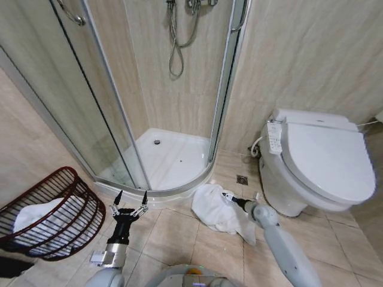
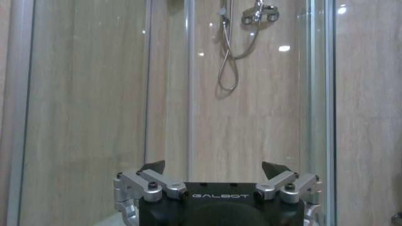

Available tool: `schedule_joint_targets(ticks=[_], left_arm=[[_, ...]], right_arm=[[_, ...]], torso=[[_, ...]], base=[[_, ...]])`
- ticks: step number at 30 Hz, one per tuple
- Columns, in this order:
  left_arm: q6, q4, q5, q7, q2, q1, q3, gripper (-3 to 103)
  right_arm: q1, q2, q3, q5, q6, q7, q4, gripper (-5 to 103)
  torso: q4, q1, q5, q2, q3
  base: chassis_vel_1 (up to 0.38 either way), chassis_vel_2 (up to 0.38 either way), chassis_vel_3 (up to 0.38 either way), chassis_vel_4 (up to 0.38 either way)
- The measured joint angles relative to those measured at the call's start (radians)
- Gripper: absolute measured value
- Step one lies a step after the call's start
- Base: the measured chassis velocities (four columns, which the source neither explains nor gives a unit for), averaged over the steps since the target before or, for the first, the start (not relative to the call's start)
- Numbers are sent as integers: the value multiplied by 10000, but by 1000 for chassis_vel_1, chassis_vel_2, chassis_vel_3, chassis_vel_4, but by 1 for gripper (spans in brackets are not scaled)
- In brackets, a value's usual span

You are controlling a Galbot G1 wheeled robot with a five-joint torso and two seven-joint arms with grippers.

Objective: Discard the used towel into the hamper.

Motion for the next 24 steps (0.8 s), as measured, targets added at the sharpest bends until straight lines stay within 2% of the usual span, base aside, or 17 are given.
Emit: schedule_joint_targets(ticks=[6,16,24], left_arm=[[-32,-45,175,-10,-200,81,53,100],[-11,-171,378,-128,-282,9,150,100],[-4,-258,403,-164,-314,1,140,100]], right_arm=[[110,-10,68,-129,-288,-590,-705,100],[588,-38,69,-902,274,-1511,-2136,100],[857,-14,7,-1227,562,-2174,-2577,100]], torso=[[-2,-1,-2,0,-1],[-2,-1,-2,0,-1],[-2,-1,-1,0,0]], base=[[0,0,0,0],[0,0,0,0],[0,0,0,0]])
